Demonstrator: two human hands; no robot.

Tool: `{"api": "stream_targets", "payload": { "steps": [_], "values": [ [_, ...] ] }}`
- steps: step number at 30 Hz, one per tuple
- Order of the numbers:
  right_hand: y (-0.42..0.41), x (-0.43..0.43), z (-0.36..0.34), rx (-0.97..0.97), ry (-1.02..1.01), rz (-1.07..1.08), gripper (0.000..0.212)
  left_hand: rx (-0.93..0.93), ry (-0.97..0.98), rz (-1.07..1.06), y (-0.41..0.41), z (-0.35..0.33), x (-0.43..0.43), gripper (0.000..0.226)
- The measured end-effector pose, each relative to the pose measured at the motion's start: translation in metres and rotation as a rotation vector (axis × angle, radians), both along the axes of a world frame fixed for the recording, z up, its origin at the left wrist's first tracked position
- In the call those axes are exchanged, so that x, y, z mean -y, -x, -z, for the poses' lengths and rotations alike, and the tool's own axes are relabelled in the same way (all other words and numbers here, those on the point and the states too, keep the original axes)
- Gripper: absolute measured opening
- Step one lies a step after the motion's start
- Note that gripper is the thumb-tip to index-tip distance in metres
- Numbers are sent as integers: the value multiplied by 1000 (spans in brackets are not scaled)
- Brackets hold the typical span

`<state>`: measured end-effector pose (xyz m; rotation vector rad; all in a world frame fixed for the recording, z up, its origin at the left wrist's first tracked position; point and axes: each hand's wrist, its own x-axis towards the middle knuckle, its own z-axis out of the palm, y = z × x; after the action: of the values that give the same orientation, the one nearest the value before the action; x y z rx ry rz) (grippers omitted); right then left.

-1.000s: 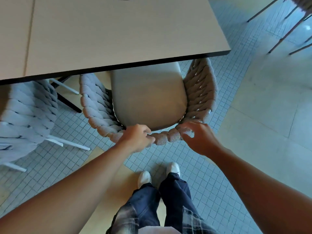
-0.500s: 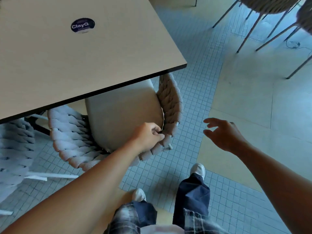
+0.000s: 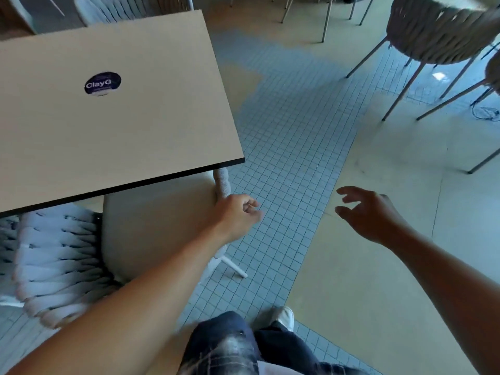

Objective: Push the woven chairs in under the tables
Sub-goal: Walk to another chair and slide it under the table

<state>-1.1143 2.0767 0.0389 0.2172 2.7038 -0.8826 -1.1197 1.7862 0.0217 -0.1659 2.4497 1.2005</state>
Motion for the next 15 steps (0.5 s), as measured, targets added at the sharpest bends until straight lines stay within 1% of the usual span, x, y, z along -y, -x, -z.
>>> {"api": "stream_targets", "payload": {
  "steps": [3,8,12,15],
  "values": [
    [44,-18,-14,-34,-16,-49,39,-49,11,-47,33,-6,-20,22],
    [124,-29,-19,-66,-43,-125,40,-124,120,-83,95,-19,-34,23],
    [195,-28,-13,-70,-53,-197,42,-145,105,-110,159,-20,-36,24],
    [267,-19,-6,-57,-50,-239,42,-160,104,-143,222,-17,-35,22]
  ]
}}
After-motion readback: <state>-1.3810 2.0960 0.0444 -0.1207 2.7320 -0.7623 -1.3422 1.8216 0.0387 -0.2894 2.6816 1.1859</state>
